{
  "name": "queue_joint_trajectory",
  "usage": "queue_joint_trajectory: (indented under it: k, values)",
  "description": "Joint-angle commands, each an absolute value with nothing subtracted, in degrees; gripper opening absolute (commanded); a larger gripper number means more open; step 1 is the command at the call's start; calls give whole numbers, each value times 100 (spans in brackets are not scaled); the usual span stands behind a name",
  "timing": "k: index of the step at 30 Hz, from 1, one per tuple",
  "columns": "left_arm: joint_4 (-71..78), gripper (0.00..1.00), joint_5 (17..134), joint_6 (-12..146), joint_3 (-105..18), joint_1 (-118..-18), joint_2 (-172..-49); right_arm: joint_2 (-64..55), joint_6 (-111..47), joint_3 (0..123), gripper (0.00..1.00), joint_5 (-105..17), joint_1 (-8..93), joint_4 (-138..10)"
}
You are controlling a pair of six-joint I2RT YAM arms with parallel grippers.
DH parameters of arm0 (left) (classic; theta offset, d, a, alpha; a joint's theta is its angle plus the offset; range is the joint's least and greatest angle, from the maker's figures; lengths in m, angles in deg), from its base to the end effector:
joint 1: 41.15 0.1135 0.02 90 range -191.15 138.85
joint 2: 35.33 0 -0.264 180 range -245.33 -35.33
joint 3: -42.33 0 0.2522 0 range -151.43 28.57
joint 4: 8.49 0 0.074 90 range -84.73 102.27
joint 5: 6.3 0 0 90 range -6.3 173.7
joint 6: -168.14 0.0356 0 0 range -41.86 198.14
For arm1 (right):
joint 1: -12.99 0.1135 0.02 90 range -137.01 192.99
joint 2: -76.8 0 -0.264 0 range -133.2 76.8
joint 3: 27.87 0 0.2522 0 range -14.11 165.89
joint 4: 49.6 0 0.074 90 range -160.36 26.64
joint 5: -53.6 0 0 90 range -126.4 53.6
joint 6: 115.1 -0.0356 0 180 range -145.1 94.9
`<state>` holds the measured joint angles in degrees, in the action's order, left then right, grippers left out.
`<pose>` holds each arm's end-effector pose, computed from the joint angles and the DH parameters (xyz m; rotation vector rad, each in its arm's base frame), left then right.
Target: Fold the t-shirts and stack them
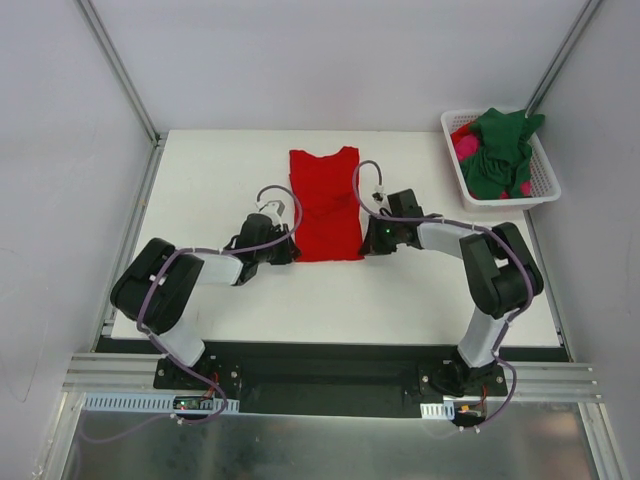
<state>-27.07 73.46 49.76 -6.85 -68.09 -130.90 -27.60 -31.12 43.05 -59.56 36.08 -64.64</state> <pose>0.2789 -0.1488 0.1428 0.0886 2.1389 -0.7681 0.3318 0.1567 0.1501 -0.5507 2.3906 0.7178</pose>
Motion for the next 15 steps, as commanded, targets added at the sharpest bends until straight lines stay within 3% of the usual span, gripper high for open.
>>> queue_joint_trajectory:
  k: [1, 15]
  values:
    - [-2470, 13, 7245, 4896, -212, -6787, -12517, -2104, -3125, 3933, 1, -5890, 3698, -6740]
    - [-1372, 11, 7781, 4589, 650, -7656, -10575, -600, -3301, 2843, 1, -5626, 4356, -7487]
